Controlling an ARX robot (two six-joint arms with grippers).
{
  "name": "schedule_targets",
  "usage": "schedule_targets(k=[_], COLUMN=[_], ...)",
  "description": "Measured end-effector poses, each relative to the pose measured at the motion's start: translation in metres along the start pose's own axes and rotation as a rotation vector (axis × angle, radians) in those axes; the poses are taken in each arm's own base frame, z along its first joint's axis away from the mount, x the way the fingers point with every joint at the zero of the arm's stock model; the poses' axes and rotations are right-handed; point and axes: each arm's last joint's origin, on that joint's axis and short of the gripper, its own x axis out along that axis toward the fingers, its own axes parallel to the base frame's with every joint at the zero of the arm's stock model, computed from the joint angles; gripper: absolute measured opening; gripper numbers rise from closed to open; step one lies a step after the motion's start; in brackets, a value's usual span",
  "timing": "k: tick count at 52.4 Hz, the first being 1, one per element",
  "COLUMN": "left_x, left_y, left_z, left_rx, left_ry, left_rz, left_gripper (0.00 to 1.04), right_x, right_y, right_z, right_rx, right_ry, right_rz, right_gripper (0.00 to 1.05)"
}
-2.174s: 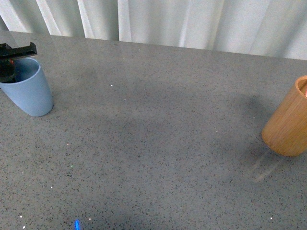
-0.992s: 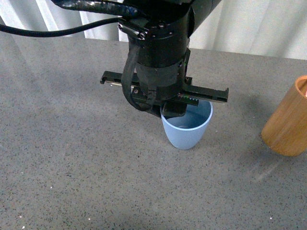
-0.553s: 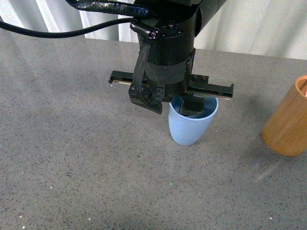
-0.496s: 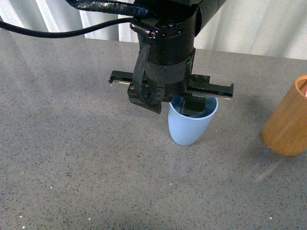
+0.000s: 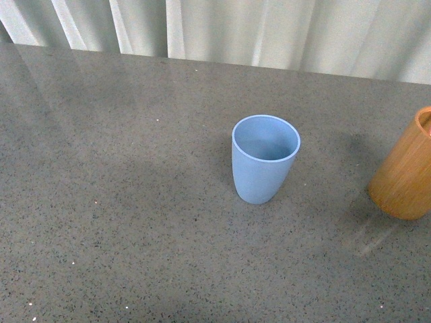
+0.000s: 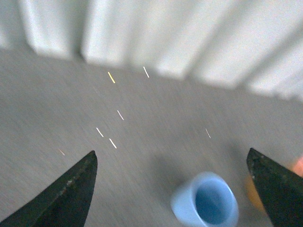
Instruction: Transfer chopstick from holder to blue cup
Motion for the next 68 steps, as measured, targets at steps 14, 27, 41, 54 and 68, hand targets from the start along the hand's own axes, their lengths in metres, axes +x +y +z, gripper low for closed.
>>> schedule_targets(k=[14,27,41,54,68], left_x=[-0.115,-0.131,-0.139,-0.143,-0.150], left_y=[0.073,0.087,0.087,0.087,0.085], left_z=[-0.086,-0.109,-0.122,-0.130,-0.132], left_rx=[0.198,0.224,0.225,0.228,0.230], left_ry=[-0.381,-0.378,-0.376,-0.391,-0.400], left_rz=[0.242,0.244,0.242,0.240,0.239], left_gripper=[0.38,0.04,0.04,0.04,0.04], right_x=[0.000,0.000,0.000,0.000,0.000], right_y=[0.000,0.000,0.000,0.000,0.000], right_z=[0.000,0.000,0.000,0.000,0.000], right_rx=[0.000,0.000,0.000,0.000,0.000], right_ry=[0.000,0.000,0.000,0.000,0.000], right_rz=[0.002,0.000,-0.001,-0.001,0.000], right_gripper=[0.95,0.95,0.95,0.95,0.95])
